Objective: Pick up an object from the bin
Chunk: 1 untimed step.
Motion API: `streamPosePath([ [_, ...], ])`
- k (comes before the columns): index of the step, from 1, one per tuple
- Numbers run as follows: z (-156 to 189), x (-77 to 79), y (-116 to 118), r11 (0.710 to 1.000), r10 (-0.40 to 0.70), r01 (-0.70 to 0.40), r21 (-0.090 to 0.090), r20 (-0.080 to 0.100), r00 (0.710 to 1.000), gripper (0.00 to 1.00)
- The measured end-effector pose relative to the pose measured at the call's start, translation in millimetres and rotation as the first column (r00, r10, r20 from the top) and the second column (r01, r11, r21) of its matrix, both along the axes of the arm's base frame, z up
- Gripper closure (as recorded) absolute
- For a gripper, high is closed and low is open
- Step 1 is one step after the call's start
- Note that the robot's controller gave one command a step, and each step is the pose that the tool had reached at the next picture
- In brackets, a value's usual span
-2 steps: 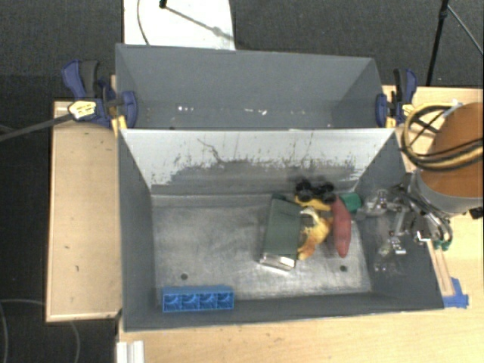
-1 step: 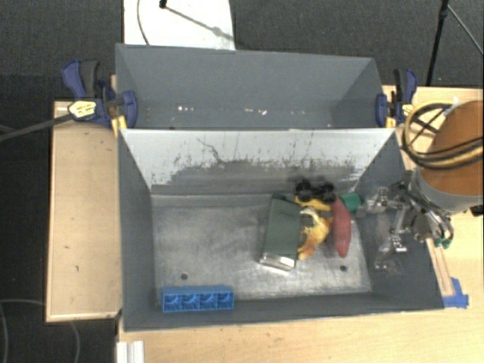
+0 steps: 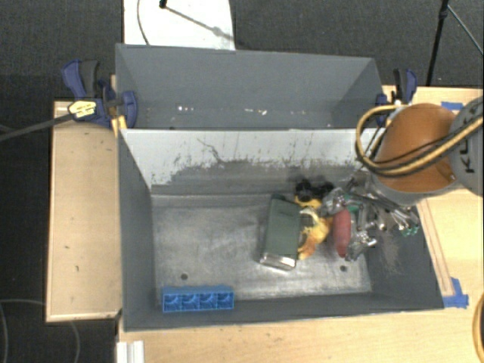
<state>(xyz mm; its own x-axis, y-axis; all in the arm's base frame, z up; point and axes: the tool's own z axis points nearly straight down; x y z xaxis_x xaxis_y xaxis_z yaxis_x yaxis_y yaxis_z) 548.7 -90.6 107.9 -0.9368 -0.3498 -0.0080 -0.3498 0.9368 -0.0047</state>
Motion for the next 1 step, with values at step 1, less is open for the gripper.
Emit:
streamPosePath([
  [1, -7.5, 15.1, 18.7, 0.986, 0.167, -0.167, -0.005, 0.004, 0.986, 0.00],
])
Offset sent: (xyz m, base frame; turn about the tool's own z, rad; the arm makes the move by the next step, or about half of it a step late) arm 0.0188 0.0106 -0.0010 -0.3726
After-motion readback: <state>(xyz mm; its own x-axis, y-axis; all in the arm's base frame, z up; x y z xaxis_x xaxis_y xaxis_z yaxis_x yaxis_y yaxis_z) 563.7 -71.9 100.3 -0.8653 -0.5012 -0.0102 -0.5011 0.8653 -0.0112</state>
